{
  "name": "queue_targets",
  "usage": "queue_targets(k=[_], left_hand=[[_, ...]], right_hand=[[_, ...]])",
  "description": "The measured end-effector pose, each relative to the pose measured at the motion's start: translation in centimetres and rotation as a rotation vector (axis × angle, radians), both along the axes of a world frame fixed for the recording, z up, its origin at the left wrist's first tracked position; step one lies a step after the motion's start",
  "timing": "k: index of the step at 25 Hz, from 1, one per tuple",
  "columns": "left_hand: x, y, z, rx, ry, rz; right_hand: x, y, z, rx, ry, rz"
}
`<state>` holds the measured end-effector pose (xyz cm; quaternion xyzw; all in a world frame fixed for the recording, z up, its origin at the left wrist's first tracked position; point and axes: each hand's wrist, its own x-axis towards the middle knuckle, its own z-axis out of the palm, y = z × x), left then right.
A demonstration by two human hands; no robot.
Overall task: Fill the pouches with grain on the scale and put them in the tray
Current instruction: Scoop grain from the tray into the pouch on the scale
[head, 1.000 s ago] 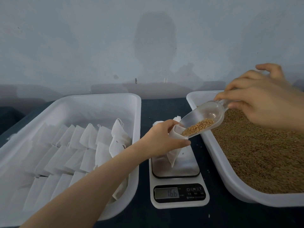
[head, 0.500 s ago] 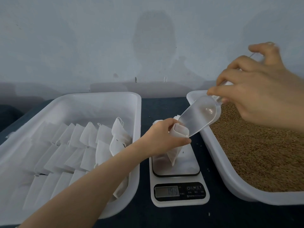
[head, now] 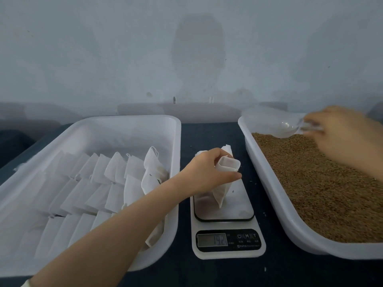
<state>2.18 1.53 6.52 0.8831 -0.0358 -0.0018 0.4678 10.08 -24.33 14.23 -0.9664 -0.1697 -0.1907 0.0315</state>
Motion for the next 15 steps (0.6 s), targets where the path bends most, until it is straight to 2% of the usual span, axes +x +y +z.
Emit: queue_targets(k=[3, 11, 13, 15], left_hand=[[-0.1, 0.0, 0.1, 0.016, -0.002, -0.003], [-0.2, 0.0, 0.4, 0.022, 0.018, 0.002], [-0.2, -0.1, 0.4, 0.032, 0.032, 0.001], [-0.2, -0.2, 0.4, 0.036, 0.045, 0.007]], right_hand=[[0.8, 1.3, -3.5, 0.096, 0.279, -0.152], [1.4, 3.8, -7.2, -0.114, 0.516, -0.263], [1.0, 3.8, -6.9, -0.193, 0.501, -0.293], [0.1, 3.9, -5.4, -0.188, 0.284, -0.197]])
